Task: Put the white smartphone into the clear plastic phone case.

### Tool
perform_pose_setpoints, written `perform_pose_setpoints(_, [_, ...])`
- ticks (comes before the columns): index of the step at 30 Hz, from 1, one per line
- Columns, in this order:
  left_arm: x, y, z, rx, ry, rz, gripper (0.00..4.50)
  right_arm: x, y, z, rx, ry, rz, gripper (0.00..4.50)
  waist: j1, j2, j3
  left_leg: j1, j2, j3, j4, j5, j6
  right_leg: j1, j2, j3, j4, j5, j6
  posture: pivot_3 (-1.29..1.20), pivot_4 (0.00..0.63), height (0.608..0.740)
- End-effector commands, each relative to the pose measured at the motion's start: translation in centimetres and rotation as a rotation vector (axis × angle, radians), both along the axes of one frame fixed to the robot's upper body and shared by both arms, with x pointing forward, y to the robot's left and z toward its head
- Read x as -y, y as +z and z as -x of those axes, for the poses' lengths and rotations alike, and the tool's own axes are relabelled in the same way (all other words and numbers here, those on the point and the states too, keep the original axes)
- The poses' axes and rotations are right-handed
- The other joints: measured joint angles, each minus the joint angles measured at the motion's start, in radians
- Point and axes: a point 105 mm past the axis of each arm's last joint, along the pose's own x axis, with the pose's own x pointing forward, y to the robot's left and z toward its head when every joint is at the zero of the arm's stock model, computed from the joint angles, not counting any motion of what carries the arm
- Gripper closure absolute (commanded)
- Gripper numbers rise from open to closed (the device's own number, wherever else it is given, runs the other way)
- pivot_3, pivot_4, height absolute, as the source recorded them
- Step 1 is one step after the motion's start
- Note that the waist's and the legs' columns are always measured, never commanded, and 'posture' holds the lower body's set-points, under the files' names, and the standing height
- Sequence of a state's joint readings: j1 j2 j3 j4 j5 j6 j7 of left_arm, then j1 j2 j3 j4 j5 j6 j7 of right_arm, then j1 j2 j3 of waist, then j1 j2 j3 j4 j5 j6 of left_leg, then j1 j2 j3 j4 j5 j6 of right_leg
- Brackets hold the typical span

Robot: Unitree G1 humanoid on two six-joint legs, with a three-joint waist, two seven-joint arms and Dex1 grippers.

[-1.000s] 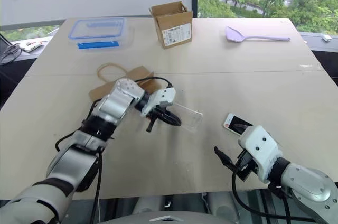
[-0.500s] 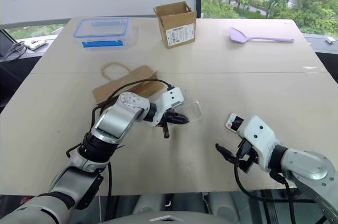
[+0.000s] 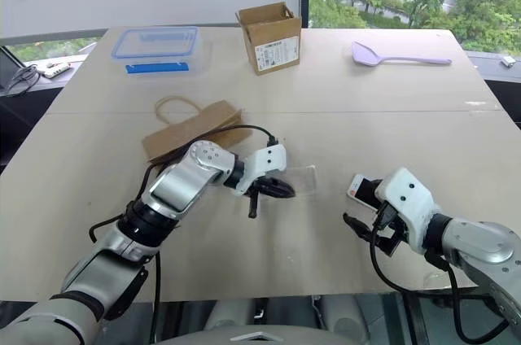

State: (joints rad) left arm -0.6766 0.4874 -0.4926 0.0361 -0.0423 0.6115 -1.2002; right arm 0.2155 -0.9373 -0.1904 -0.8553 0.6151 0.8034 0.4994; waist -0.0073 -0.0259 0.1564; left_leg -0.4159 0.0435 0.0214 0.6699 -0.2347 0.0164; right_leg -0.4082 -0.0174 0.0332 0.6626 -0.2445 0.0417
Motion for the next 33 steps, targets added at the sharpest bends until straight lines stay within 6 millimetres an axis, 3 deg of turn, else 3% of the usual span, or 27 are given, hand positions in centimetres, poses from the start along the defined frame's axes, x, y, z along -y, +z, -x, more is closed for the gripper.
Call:
perform_pose_setpoints(1, [0.5,0.6,-0.5,0.036,-0.073,0.027,4.45,0.6,0.9,-0.3,0.030,0.012,0.034,0.00,0.000,0.000,0.000,0.000,0.000,0.000,0.000,0.000,0.000,0.000,0.000,0.000,0.000,0.000,0.000,0.00,0.150,0.740])
perform_pose_setpoints(3, [0.8,0.7,-0.4,0.025,-0.099,0.042,4.45,0.8,0.8,-0.3,0.000,0.018,0.020,0.00,0.000,0.000,0.000,0.000,0.000,0.000,0.000,0.000,0.000,0.000,0.000,0.000,0.000,0.000,0.000,0.00,0.150,0.740])
perform_pose_setpoints(5, [1.0,0.9,-0.3,0.022,-0.126,0.054,3.66,1.6,0.5,-0.8,-0.032,-0.001,0.034,0.00,0.000,0.000,0.000,0.000,0.000,0.000,0.000,0.000,0.000,0.000,0.000,0.000,0.000,0.000,0.000,0.00,0.150,0.740])
perform_pose_setpoints(12, [0.2,3.1,1.6,0.031,-0.144,0.215,0.15,3.5,-0.6,-2.4,-0.091,-0.044,0.089,0.00,-0.007,0.000,0.000,0.000,0.000,0.000,-0.001,0.000,0.000,-0.001,0.000,0.002,0.000,0.000,0.000,0.00,0.150,0.740])
perform_pose_setpoints(18, [-1.9,4.8,4.1,0.052,-0.025,0.403,0.06,4.5,-2.9,-3.0,-0.187,-0.069,0.136,0.00,-0.006,0.001,0.001,0.000,0.001,0.000,-0.002,0.000,0.000,-0.003,0.000,0.005,0.000,0.002,-0.002,0.00,0.150,0.740])
perform_pose_setpoints(27, [-4.4,4.8,6.5,0.032,0.162,0.509,0.06,5.8,-5.1,-3.4,-0.291,-0.034,0.201,0.00,-0.003,0.001,0.001,0.001,0.001,0.001,-0.001,0.000,0.000,-0.002,0.000,0.006,0.000,0.000,0.000,0.00,0.150,0.740])
perform_pose_setpoints(33, [-5.1,5.8,7.6,0.050,0.188,0.631,0.06,6.8,-5.3,-4.1,-0.302,-0.029,0.197,0.00,-0.001,0.001,0.001,0.001,0.001,0.001,-0.001,0.000,0.000,-0.002,-0.001,0.006,-0.001,0.000,0.000,0.00,0.150,0.740])
